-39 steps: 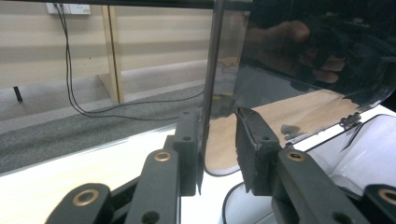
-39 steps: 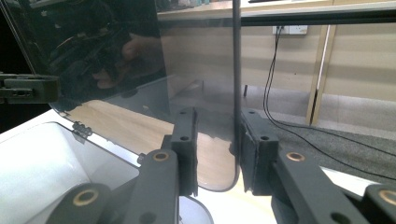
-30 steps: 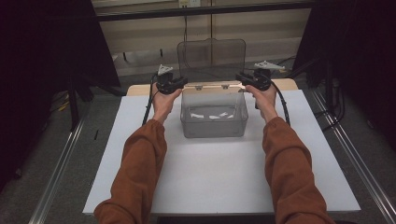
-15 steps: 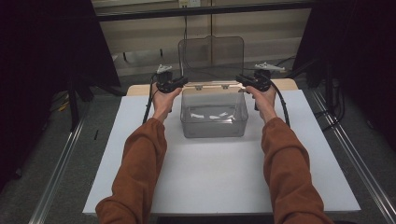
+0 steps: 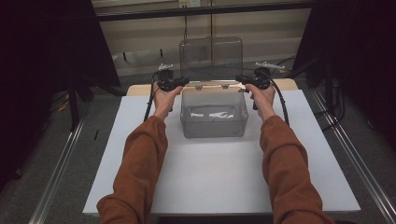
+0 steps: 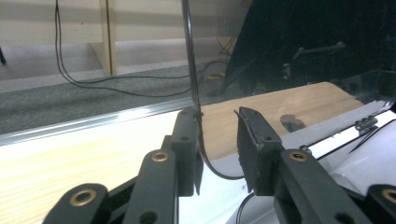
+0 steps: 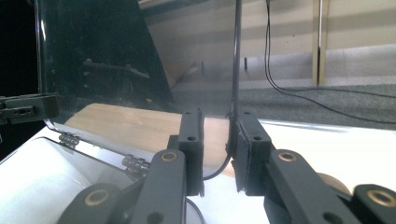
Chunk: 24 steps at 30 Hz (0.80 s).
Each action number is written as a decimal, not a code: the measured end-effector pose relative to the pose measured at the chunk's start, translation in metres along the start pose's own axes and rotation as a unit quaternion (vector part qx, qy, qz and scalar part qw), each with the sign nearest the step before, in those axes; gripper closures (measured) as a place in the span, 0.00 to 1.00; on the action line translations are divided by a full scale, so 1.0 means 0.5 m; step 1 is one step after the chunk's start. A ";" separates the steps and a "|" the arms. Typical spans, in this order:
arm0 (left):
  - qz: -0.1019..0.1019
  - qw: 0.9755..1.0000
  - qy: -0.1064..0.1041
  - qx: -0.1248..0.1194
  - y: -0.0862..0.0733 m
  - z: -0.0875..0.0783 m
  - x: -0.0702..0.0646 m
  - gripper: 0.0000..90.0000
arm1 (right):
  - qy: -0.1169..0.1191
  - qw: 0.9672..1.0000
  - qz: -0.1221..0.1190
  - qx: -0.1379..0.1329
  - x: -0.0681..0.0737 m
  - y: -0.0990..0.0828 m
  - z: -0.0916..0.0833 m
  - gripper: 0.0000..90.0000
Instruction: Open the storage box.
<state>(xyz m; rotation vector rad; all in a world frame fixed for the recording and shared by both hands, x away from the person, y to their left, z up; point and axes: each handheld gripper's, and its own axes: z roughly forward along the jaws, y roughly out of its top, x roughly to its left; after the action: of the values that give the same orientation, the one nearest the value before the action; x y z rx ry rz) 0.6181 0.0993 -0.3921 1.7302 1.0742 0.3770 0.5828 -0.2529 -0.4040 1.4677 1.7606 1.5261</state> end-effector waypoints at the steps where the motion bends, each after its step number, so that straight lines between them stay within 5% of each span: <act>1: -0.007 1.000 0.001 0.003 0.001 0.001 -0.001 0.76 | -0.001 1.000 0.002 0.004 0.000 0.002 0.000 0.82; 22: -0.020 0.998 0.000 0.052 0.017 0.014 0.003 0.70 | -0.011 0.997 0.066 0.035 -0.003 0.010 0.013 0.80; 24: -0.024 0.998 0.001 0.054 0.016 0.017 0.002 0.68 | -0.016 0.997 0.057 0.042 -0.001 0.012 0.015 0.78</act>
<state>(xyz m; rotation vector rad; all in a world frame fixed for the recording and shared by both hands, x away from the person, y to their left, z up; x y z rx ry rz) 0.6282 0.0947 -0.3889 1.7955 1.1538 0.2962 0.5917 -0.2508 -0.4014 1.6502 1.7702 1.4907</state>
